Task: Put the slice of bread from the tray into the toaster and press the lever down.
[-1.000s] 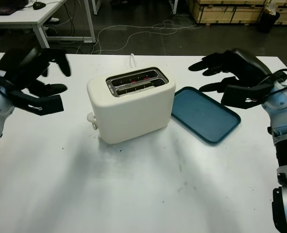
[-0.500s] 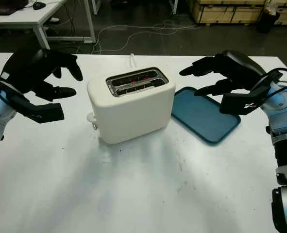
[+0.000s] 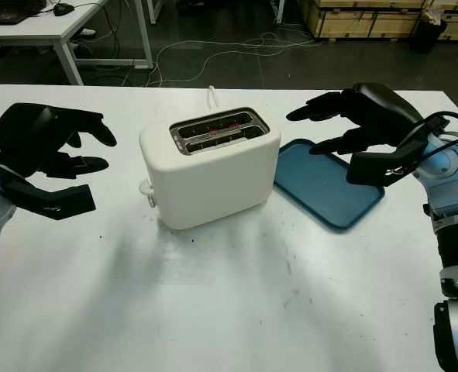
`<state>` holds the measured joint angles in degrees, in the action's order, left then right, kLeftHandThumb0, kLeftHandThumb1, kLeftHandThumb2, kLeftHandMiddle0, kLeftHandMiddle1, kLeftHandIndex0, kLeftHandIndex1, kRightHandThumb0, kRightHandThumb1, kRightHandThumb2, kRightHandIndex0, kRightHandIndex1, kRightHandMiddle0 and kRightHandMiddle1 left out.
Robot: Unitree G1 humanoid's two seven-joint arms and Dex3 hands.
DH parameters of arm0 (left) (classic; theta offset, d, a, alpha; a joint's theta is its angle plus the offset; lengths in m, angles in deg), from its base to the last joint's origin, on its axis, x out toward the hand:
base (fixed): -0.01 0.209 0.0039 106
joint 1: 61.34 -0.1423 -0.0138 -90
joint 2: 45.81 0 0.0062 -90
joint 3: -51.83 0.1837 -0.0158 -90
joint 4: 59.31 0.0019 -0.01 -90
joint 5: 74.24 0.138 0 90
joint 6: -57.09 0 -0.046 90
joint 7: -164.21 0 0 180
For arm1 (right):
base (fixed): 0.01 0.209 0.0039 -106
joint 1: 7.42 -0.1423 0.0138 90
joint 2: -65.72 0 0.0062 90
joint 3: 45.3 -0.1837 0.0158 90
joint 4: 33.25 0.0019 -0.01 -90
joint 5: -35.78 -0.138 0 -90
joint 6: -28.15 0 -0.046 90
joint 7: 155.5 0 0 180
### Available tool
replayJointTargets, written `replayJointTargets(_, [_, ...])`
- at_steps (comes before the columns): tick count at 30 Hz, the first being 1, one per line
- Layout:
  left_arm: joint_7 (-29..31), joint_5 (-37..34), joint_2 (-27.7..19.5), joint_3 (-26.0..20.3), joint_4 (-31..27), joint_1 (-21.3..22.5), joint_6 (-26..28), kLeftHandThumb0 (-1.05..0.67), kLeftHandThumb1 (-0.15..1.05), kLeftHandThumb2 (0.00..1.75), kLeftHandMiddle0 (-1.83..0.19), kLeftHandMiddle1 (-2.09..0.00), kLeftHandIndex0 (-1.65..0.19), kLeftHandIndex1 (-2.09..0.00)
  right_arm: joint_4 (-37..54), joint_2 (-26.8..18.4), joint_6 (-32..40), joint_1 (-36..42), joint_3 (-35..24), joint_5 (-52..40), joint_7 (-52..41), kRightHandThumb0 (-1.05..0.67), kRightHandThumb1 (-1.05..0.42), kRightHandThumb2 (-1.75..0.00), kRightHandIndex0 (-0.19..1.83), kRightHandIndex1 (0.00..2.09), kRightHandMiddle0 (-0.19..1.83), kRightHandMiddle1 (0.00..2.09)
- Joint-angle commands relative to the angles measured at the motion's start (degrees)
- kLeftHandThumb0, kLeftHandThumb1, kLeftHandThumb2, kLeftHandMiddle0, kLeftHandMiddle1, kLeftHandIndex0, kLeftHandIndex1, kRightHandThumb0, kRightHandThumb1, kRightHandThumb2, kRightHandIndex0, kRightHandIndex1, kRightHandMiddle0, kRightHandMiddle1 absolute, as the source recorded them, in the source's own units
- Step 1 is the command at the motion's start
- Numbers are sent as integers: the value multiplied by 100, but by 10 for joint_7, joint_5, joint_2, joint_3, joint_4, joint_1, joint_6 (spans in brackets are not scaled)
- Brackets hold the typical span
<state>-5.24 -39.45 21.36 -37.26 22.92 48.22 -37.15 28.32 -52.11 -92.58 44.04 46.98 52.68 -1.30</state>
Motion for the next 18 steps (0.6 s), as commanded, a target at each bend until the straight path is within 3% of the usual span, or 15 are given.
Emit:
replayJointTargets(1, [5, -3, 3, 0, -4, 5, 6, -54, 69, 21, -75, -123, -84, -73, 1, -8, 0, 1, 2, 6, 7, -35, -76, 0, 85, 1, 76, 0])
replayJointTargets(18, [8, -4, 7, 2, 7, 17, 1, -53, 71, 13, -77, -123, -85, -75, -10, -7, -13, -4, 2, 3, 5, -36, -75, 0, 87, 1, 78, 1])
